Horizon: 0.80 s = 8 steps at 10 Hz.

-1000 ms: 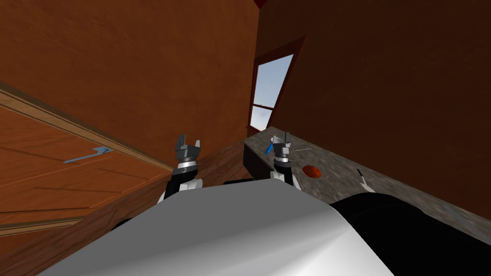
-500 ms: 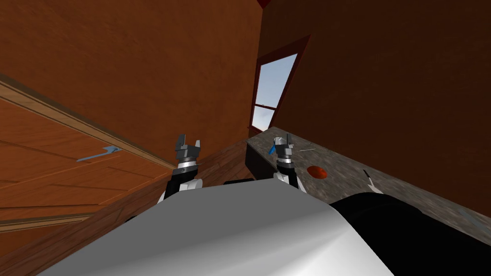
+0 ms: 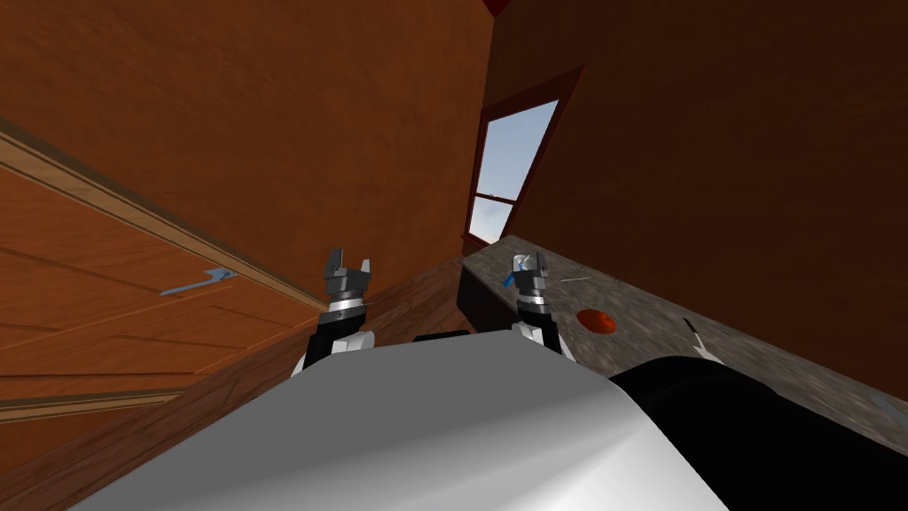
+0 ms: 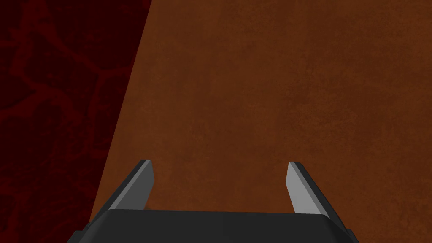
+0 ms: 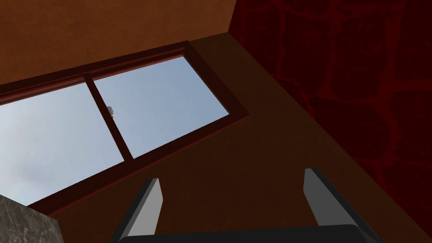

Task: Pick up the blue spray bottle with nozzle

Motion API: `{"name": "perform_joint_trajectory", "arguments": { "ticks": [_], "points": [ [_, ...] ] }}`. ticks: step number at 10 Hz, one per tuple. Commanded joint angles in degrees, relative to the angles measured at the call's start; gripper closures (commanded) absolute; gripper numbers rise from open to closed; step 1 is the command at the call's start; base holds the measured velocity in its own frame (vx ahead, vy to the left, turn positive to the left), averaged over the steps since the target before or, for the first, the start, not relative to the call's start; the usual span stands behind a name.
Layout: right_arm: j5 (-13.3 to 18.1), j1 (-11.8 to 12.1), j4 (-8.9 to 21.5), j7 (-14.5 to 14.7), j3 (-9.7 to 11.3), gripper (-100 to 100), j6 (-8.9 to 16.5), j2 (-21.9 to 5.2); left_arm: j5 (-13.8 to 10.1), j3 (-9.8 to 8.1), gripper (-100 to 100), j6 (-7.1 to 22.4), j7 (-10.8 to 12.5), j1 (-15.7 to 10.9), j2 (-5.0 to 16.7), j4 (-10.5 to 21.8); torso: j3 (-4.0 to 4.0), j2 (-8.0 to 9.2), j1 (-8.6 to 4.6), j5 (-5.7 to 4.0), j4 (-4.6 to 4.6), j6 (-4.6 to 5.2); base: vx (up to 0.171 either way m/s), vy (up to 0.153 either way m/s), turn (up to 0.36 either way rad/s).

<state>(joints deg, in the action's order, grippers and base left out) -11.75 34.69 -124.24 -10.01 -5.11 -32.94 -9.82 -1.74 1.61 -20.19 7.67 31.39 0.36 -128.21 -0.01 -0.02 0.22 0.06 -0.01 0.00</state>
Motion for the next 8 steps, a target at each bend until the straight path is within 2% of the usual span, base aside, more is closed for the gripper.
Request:
{"name": "perform_joint_trajectory", "arguments": {
  "ticks": [1,8],
  "points": [
    [-2.86,0.78,0.69,-0.63,-0.77,-100,0.73,-1.4,0.0,0.0,0,0.0,0.0,0.0,0.0,0.0,0.0,0.0,0.0,0.0,0.0,0.0,0.014,0.076,0.037],
    [-14.65,3.4,2.84,-2.47,-3.07,-100,3.05,-5.13,0.0,0.0,0,0.0,0.0,0.0,0.0,0.0,-0.05,-0.08,0.13,0.02,-0.02,-0.01,0.021,0.082,0.03]
  ]
}}
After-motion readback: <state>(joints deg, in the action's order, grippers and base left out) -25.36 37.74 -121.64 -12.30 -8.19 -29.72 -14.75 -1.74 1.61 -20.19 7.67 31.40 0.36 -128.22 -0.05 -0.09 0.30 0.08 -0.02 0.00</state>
